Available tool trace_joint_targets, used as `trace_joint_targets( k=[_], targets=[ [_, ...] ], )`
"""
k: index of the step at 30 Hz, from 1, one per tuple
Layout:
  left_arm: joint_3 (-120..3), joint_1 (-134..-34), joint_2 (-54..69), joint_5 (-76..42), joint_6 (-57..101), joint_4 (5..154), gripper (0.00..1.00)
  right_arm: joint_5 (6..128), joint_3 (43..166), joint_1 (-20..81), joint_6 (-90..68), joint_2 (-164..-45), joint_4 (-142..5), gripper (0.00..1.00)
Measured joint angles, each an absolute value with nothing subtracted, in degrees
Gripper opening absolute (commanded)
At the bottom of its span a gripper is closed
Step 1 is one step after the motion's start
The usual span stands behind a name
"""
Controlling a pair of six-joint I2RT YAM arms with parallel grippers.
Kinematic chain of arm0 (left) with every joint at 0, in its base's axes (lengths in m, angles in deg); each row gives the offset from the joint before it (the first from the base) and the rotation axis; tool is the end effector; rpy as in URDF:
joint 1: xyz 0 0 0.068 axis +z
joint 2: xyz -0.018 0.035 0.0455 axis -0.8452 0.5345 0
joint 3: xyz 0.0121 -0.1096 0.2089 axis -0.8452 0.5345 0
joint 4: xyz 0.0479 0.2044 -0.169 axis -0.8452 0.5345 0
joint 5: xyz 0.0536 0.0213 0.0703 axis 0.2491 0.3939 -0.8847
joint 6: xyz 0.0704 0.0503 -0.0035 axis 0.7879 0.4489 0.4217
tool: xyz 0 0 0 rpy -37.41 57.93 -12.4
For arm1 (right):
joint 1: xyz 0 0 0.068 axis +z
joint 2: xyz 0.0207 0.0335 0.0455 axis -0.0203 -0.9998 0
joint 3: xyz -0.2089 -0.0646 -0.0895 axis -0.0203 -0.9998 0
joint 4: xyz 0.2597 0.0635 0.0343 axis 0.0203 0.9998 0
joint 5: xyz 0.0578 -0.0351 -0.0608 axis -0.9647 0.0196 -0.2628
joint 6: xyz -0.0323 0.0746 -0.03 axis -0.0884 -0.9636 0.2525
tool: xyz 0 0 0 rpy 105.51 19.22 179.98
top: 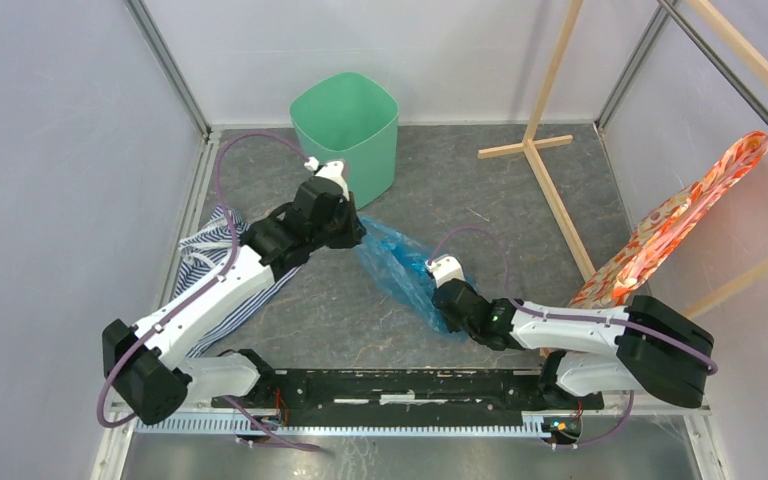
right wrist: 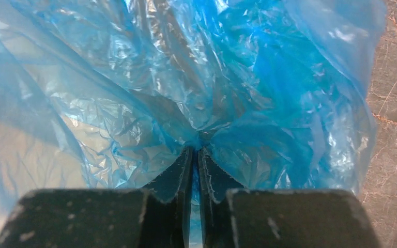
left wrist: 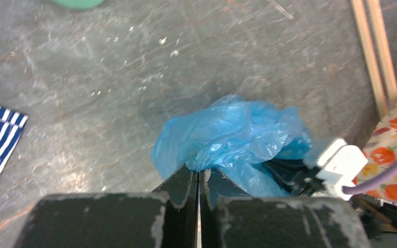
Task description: Put the trash bags into the trash bin
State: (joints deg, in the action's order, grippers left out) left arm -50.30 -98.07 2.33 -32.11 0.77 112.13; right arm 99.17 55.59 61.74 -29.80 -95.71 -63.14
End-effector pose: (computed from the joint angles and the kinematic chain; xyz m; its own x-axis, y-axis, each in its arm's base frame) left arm 0.2508 -0.2013 0.2709 -0.6879 -0.1194 -0.7159 0.2350 0.8966 -0.3753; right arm 0.1555 0.2112 0.0757 -0.6372 -0.3263 -0.6983 -0.4352 0.9000 -0.0235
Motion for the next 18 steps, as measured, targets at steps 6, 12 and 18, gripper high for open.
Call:
trace_joint_targets(
  k=[6,12,18],
  targets=[
    [-44.1,-94.0,1.4,-28.5,1.1,114.4,0.02,98.8,58.5,61.7,-28.1,-94.8,-59.9,0.60],
    [-39.2,-92.8,2.0,-27.6,1.5,114.3,0.02,97.0,66.8,61.6,-26.0,-90.3,-56.0,0.78],
    [-35.2,-88.2,2.9,-27.7,1.5,114.1,0.02,97.1,72.5,61.2,-25.4,-86.7,-51.9,0.78]
  ],
)
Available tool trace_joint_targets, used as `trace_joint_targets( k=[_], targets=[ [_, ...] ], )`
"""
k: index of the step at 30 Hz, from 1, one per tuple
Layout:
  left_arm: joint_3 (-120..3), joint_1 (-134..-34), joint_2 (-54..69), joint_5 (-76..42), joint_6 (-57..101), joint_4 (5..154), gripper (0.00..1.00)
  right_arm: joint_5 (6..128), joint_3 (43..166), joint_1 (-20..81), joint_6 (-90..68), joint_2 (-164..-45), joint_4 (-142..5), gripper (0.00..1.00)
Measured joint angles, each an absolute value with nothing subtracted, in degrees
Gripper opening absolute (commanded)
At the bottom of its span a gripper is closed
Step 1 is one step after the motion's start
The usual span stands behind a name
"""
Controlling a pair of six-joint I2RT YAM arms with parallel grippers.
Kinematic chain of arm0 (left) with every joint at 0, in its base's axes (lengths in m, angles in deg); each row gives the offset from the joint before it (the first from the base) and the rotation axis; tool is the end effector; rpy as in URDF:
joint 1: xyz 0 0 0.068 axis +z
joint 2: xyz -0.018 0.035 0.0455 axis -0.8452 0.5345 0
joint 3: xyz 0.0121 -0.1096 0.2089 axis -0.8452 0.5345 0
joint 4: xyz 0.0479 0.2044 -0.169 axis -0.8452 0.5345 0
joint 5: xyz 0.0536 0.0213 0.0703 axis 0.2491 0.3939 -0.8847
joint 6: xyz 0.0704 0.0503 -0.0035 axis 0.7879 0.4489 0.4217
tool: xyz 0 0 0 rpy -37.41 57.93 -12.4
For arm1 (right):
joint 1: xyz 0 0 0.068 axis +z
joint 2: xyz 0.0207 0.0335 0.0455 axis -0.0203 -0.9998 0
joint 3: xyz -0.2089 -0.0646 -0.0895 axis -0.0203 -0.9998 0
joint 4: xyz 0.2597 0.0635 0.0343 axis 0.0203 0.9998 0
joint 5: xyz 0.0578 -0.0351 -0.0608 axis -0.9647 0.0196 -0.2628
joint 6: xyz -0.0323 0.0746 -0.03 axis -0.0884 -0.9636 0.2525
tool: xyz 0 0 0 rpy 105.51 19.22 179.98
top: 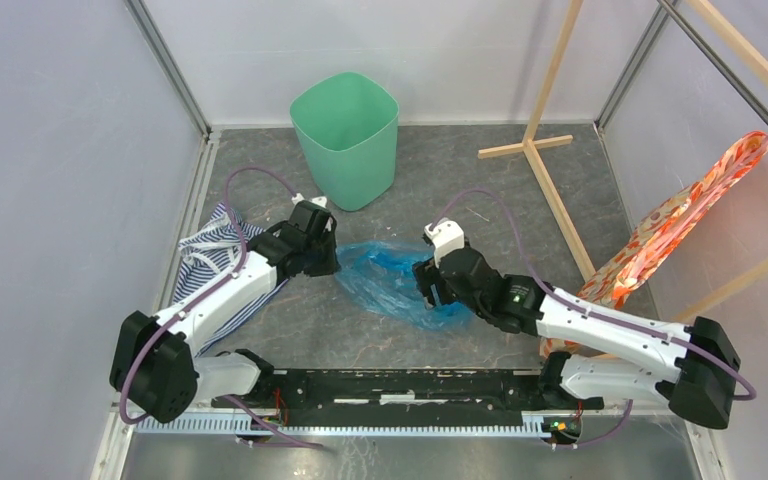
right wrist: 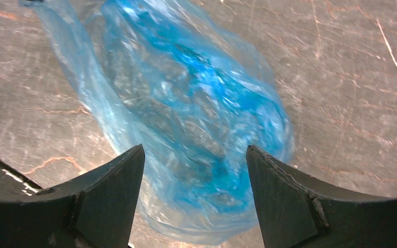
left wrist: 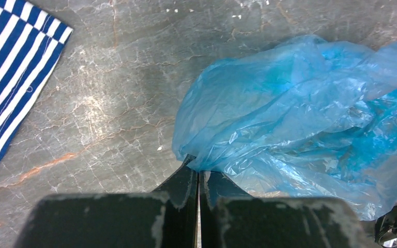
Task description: Put the trash bags into the trash bin
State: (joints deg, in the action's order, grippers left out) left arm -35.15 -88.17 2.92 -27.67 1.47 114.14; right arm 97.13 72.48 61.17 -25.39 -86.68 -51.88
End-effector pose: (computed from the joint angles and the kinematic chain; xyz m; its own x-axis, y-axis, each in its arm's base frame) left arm 0.2522 -0.1446 0.1674 -0.8493 -0.1148 -0.5153 0.0411 0.9588 -0.2812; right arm 0.1718 0.2393 0.1980 -0.5166 -0.2239 -0.8264 -0.4965 0.8647 0.0760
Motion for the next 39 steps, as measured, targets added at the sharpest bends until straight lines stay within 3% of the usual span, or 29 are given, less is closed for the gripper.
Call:
trace_joint_targets(
  k=[20,25,28,31,32,35,39],
  targets=[
    [-32.6,-84.4,2.7,-27.5,2.5,114.1,0.02,87.9,56.8,52.3,-35.3,-78.2,-46.4,0.69],
    [-32.6,-84.4,2.4,-26.5,2.5,114.1,0.02,85.1,53.2,51.9,-38.0,-77.9,-50.0,0.62],
    [-32.6,-84.4,2.4,-26.0,2.5,114.0,0.02,84.0,52.0,51.6,-39.4,-78.6,-52.5,0.45],
    [-32.6,-84.4,2.4,-24.8,2.5,114.0,0.02,83.9,52.2,51.4,-40.4,-80.0,-54.6,0.10],
    [-32.7,-84.4,2.4,-24.5,2.5,114.0,0.02,84.1,52.6,51.3,-39.8,-80.5,-54.7,0.03],
    [-36.4,-84.4,3.0,-22.3,2.5,116.0,0.02,86.5,61.3,50.3,-36.5,-84.6,-48.5,0.00],
    [-56.3,-84.6,7.0,-18.6,2.4,119.5,0.02,92.1,90.9,49.8,-26.7,-92.8,-40.8,0.00]
  ],
)
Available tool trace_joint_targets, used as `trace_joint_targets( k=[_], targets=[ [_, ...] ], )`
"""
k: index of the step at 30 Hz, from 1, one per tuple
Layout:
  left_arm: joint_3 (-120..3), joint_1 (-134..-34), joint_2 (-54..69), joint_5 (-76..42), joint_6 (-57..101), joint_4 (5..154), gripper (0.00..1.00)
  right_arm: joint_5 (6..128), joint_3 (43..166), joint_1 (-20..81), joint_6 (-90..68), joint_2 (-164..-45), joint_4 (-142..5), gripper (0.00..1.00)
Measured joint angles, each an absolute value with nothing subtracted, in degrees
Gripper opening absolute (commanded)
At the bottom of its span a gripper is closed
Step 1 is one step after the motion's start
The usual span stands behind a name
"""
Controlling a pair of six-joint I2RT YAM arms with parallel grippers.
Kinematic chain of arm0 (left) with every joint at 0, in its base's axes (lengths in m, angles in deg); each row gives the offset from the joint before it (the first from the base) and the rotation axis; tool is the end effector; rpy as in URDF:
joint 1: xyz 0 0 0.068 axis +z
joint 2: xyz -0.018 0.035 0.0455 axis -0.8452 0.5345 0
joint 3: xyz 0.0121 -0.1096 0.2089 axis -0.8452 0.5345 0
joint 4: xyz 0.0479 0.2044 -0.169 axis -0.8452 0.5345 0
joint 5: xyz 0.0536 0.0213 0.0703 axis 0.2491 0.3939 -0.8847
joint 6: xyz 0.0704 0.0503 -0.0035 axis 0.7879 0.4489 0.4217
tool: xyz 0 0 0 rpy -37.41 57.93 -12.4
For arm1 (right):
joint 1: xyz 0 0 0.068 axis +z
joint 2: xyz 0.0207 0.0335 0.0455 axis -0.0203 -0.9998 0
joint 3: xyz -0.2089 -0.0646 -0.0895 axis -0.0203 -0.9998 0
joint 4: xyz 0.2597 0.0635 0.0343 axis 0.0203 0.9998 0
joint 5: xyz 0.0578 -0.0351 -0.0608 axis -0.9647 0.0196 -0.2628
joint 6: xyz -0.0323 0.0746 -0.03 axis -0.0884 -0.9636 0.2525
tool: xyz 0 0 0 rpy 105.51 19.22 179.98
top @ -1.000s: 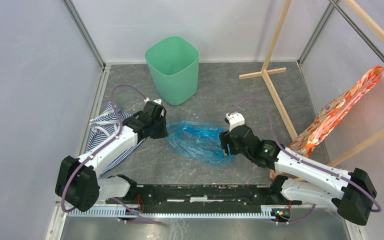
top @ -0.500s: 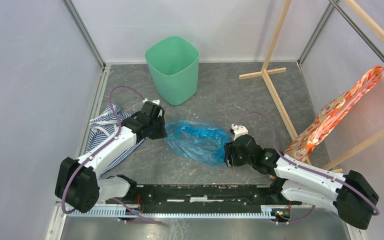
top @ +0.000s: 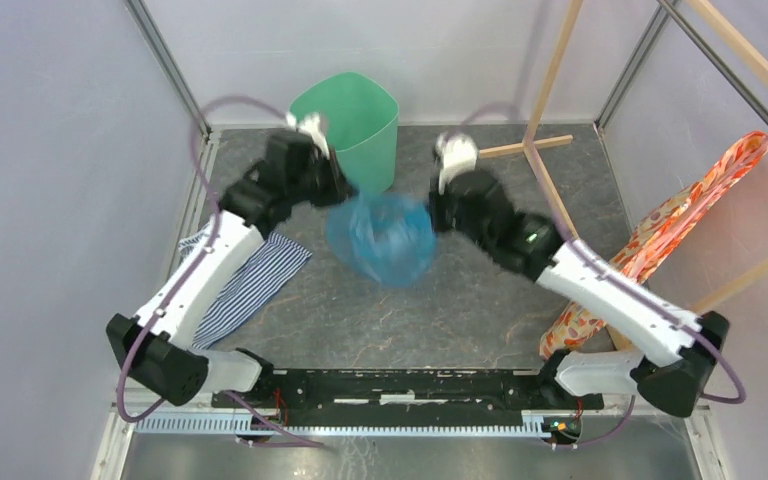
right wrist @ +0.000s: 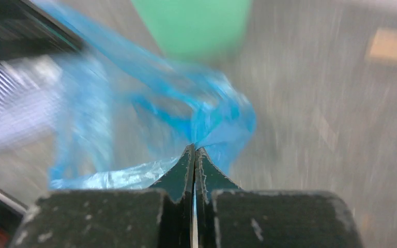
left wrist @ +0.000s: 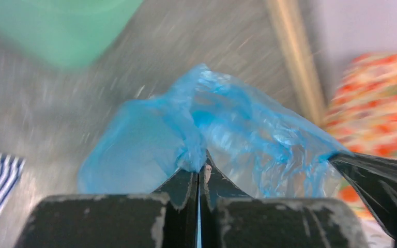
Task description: Put the trash bags into the trash bin
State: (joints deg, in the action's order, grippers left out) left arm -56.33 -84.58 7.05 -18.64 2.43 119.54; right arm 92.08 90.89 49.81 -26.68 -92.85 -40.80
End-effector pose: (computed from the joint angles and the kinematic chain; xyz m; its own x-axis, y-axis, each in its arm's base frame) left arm 0.2888 -0.1563 0.2701 -0.7866 -0.1758 -0.5919 0.1387 0.8838 -0.4467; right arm 0.2282 0.2248 0.2643 -0.5721 -0.0957 -0.8146 -0.3669 0.9181 0.1498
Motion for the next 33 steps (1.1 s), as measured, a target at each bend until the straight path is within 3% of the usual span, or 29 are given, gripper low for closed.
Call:
trace_joint_targets(
  k=[3,6,11,16,18,21,27,30,33],
  targets=[
    [-74.8,-85.3,7.3,-17.5,2.4,116.7,0.02,95.1,114.4,51.8,-19.1,-95.0,-43.8,0.00],
    [-80.4,-86.2,1.7,-17.6,2.5,112.1,0.02,96.8,119.6,56.0,-14.7,-90.1,-48.7,0.00],
    [-61.9,-86.5,-10.7,-17.5,2.3,108.2,0.02,97.3,98.1,58.0,-15.5,-83.9,-54.0,0.00],
    [-35.6,-86.5,-6.2,-17.5,0.6,113.1,0.02,95.4,71.9,59.4,-18.9,-94.1,-45.9,0.02],
    [-31.8,-86.5,-6.3,-17.7,0.5,118.3,0.02,95.5,69.4,59.6,-19.3,-92.6,-40.6,0.03],
    [-32.6,-86.5,-8.9,-18.2,0.5,119.9,0.02,96.2,71.7,59.5,-19.4,-88.5,-41.0,0.17],
    [-36.3,-86.5,-10.9,-21.2,0.5,119.1,0.02,96.8,74.6,59.6,-19.4,-84.7,-44.6,0.64],
    [-36.3,-86.5,-10.8,-22.8,0.6,119.6,0.02,97.2,74.2,59.6,-19.3,-83.3,-44.2,0.76],
    [-36.3,-86.5,-10.8,-23.7,0.6,120.0,0.02,98.1,74.2,59.5,-19.3,-81.8,-43.6,0.80]
  ],
)
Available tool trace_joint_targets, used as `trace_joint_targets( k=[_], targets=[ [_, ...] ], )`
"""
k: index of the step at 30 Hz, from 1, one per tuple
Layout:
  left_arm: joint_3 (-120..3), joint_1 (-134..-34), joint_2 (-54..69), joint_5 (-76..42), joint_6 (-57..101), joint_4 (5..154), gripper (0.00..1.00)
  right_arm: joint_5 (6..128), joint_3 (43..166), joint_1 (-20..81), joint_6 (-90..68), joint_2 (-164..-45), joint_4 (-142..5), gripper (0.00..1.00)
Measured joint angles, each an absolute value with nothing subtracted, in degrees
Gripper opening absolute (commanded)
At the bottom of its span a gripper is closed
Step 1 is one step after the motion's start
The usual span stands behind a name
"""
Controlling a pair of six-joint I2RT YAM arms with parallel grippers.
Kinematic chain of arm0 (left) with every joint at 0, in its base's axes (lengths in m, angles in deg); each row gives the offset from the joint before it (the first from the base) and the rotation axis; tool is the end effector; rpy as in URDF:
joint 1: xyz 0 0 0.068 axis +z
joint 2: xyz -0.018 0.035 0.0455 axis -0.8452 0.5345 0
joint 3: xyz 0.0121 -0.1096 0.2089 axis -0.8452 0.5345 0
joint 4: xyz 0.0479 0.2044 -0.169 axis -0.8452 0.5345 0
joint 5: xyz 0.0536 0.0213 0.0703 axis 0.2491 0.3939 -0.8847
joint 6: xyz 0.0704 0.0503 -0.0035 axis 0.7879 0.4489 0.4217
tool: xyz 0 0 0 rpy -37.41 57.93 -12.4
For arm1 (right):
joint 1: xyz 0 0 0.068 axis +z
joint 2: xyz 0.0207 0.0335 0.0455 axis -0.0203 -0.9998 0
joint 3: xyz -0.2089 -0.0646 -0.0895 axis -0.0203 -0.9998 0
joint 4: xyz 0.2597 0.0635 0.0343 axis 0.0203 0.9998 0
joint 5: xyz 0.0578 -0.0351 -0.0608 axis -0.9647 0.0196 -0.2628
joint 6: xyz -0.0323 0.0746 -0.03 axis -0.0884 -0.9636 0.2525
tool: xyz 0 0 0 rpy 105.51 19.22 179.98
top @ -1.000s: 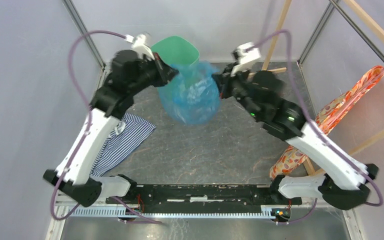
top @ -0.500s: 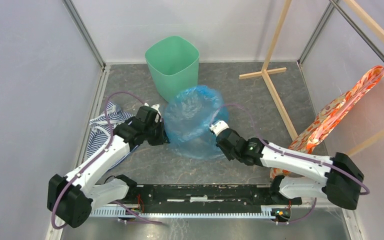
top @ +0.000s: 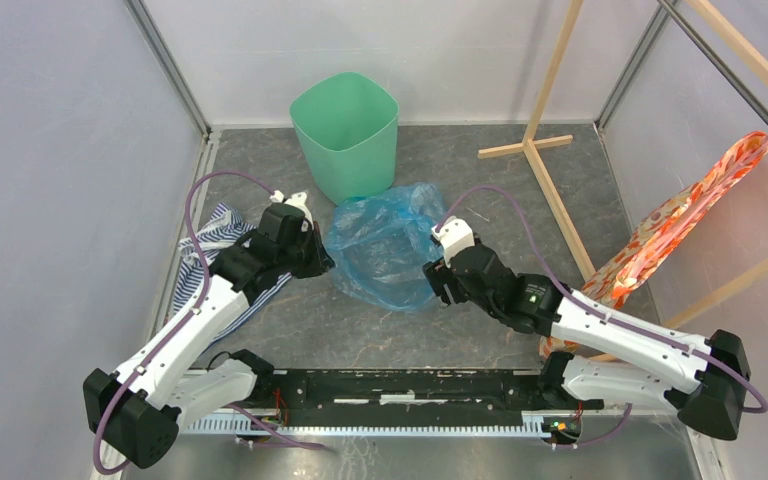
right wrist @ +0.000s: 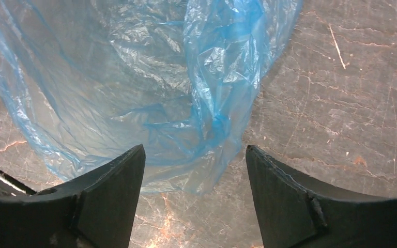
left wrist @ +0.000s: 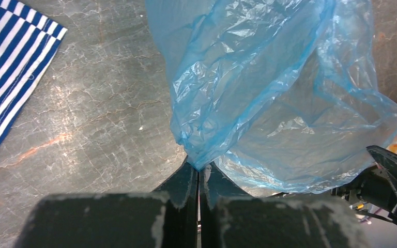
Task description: Put the trash bags into the trash bin
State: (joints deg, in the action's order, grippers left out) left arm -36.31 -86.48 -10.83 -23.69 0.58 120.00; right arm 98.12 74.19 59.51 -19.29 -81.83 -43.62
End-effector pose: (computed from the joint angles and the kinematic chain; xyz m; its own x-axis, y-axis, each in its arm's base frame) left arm 0.2279 -0.1276 0.2263 -0.7914 -0.1848 -0.5826 0.0809 0.9132 -0.3995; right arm 0.1702 0.2182 0.2154 -0.4794 -0.3200 -0.8171 -0.5126 0.8579 -0.0352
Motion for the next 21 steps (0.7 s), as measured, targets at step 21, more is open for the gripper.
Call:
trace_joint_targets(
  k=[21],
  targets=[
    [-30.2,-86.5,-9.1,-27.3,0.6,120.4,0.02,84.0,77.6,40.5,-18.9,-92.7,-54.3,0.76]
  ],
)
